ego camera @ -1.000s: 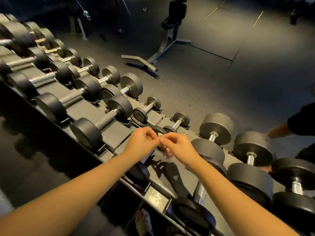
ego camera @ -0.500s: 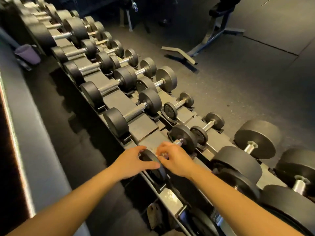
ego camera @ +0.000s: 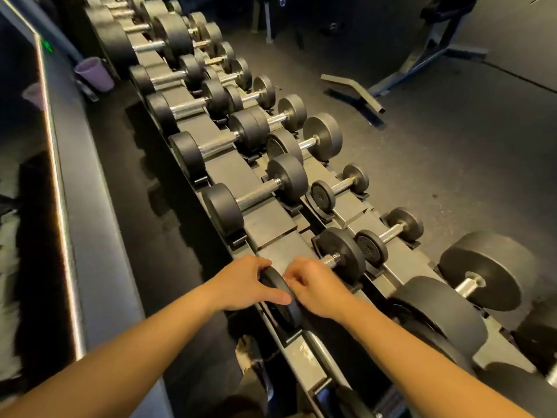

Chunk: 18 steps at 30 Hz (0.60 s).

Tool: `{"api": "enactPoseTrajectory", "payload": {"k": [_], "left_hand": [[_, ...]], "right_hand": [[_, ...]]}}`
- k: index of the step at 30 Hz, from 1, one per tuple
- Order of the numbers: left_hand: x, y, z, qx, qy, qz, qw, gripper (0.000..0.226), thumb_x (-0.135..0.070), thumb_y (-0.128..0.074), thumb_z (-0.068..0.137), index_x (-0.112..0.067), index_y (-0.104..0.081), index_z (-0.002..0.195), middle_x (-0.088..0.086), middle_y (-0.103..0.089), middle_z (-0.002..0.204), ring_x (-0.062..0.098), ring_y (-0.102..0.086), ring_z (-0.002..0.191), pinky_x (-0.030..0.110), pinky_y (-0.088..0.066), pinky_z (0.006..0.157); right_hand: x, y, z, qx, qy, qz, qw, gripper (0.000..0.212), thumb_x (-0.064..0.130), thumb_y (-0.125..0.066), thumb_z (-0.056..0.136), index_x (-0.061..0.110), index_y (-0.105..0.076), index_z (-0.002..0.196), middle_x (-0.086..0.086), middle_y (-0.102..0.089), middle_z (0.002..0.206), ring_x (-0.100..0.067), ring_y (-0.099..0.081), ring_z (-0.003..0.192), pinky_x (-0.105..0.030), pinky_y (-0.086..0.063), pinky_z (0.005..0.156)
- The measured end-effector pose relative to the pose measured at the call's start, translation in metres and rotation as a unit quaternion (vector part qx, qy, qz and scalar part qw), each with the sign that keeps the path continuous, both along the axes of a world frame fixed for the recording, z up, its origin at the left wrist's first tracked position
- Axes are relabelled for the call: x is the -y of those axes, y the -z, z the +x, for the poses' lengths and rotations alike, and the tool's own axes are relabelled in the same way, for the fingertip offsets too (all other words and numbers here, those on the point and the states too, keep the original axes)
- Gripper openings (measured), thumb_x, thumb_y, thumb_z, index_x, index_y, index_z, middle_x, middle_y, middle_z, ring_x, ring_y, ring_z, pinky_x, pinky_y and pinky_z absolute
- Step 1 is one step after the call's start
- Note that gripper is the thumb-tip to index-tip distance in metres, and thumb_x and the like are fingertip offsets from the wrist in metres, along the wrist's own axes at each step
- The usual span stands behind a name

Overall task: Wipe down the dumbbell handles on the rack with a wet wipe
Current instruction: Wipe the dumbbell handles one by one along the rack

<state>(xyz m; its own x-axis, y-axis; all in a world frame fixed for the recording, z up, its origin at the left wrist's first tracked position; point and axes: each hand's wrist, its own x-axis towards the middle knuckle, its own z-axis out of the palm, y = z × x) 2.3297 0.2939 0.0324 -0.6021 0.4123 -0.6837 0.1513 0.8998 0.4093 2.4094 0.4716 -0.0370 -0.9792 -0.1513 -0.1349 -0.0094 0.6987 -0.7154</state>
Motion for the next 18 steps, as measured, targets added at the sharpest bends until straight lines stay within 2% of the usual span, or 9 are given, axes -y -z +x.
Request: {"api": "enactPoseTrajectory", "payload": {"k": [1, 3, 6, 8, 10, 12, 15, 16, 18], "left_hand": [[0.001, 0.002, -0.002, 0.000, 0.001, 0.000, 1.000, 0.127, -0.091, -0.075, 0.046, -0.024, -0.049, 0.150, -0.005, -0.057, 0.144, 0.012, -0.057, 0.126, 0.036, -0.046, 0.112], [0.001, 0.000, -0.003, 0.006, 0.007, 0.005, 1.000, 0.129, -0.092, -0.074, 0.044, -0.024, -0.048, 0.150, -0.005, -0.058, 0.143, 0.014, -0.057, 0.126, 0.038, -0.046, 0.112], [-0.003, -0.002, -0.003, 0.009, 0.013, 0.005, 1.000, 0.102, -0.064, -0.084, 0.069, -0.018, -0.046, 0.152, -0.001, -0.057, 0.142, 0.019, -0.056, 0.128, 0.030, -0.044, 0.107], [-0.004, 0.000, -0.004, 0.001, 0.014, 0.003, 1.000, 0.104, -0.061, -0.084, 0.071, -0.016, -0.041, 0.154, 0.001, -0.055, 0.146, 0.018, -0.055, 0.129, 0.030, -0.044, 0.108], [-0.004, 0.001, -0.005, -0.002, 0.013, -0.001, 1.000, 0.107, -0.062, -0.084, 0.069, -0.017, -0.040, 0.155, 0.002, -0.054, 0.147, 0.017, -0.055, 0.129, 0.031, -0.045, 0.108], [-0.004, 0.002, -0.005, 0.000, 0.009, 0.001, 1.000, 0.105, -0.062, -0.084, 0.069, -0.017, -0.043, 0.154, 0.001, -0.056, 0.144, 0.017, -0.056, 0.127, 0.031, -0.046, 0.107], [-0.005, 0.002, -0.005, -0.001, 0.012, 0.007, 1.000, 0.090, -0.058, -0.085, 0.071, -0.013, -0.055, 0.143, -0.003, -0.063, 0.125, 0.019, -0.061, 0.120, 0.030, -0.047, 0.101], [-0.005, 0.002, -0.005, -0.004, 0.012, 0.011, 1.000, 0.089, -0.058, -0.085, 0.071, -0.013, -0.056, 0.142, -0.002, -0.063, 0.124, 0.018, -0.061, 0.120, 0.029, -0.047, 0.100], [-0.003, 0.003, -0.005, -0.002, 0.010, 0.013, 1.000, 0.099, -0.061, -0.085, 0.070, -0.015, -0.048, 0.150, 0.001, -0.060, 0.138, 0.018, -0.058, 0.125, 0.029, -0.047, 0.104]], "right_hand": [[0.001, -0.003, -0.002, 0.007, -0.028, -0.017, 0.999, 0.010, 0.019, -0.060, 0.096, 0.020, -0.069, 0.093, 0.004, -0.057, 0.095, -0.014, -0.057, 0.086, -0.037, -0.052, 0.079], [-0.007, -0.004, -0.014, 0.013, -0.061, 0.030, 0.998, 0.013, 0.026, -0.058, 0.098, 0.022, -0.071, 0.098, 0.006, -0.056, 0.094, -0.015, -0.057, 0.087, -0.036, -0.052, 0.079], [-0.026, -0.003, -0.034, 0.012, -0.046, 0.183, 0.982, 0.017, 0.030, -0.057, 0.097, 0.017, -0.069, 0.099, 0.000, -0.060, 0.096, -0.022, -0.062, 0.088, -0.036, -0.052, 0.074], [-0.029, 0.003, -0.035, 0.013, 0.021, 0.225, 0.974, 0.018, 0.030, -0.057, 0.097, 0.014, -0.067, 0.100, -0.004, -0.066, 0.098, -0.023, -0.065, 0.086, -0.033, -0.051, 0.071], [-0.018, 0.008, -0.023, -0.004, 0.064, 0.190, 0.980, 0.017, 0.028, -0.055, 0.099, 0.015, -0.066, 0.097, -0.003, -0.066, 0.093, -0.021, -0.066, 0.082, -0.034, -0.055, 0.073], [0.001, 0.009, -0.006, -0.006, 0.079, 0.081, 0.994, 0.017, 0.026, -0.054, 0.099, 0.018, -0.068, 0.093, 0.001, -0.067, 0.088, -0.016, -0.065, 0.080, -0.035, -0.055, 0.075], [0.015, 0.009, 0.017, -0.004, 0.099, -0.074, 0.992, 0.016, 0.021, -0.059, 0.098, 0.019, -0.075, 0.095, 0.005, -0.070, 0.088, -0.010, -0.062, 0.080, -0.028, -0.051, 0.074], [0.014, 0.011, 0.024, -0.022, 0.096, -0.088, 0.991, 0.014, 0.021, -0.060, 0.098, 0.020, -0.074, 0.096, 0.007, -0.069, 0.088, -0.008, -0.061, 0.079, -0.027, -0.051, 0.074], [0.009, 0.018, 0.036, -0.052, 0.084, -0.059, 0.993, 0.007, 0.026, -0.060, 0.097, 0.025, -0.065, 0.094, 0.011, -0.063, 0.083, -0.007, -0.058, 0.074, -0.029, -0.052, 0.070]]}}
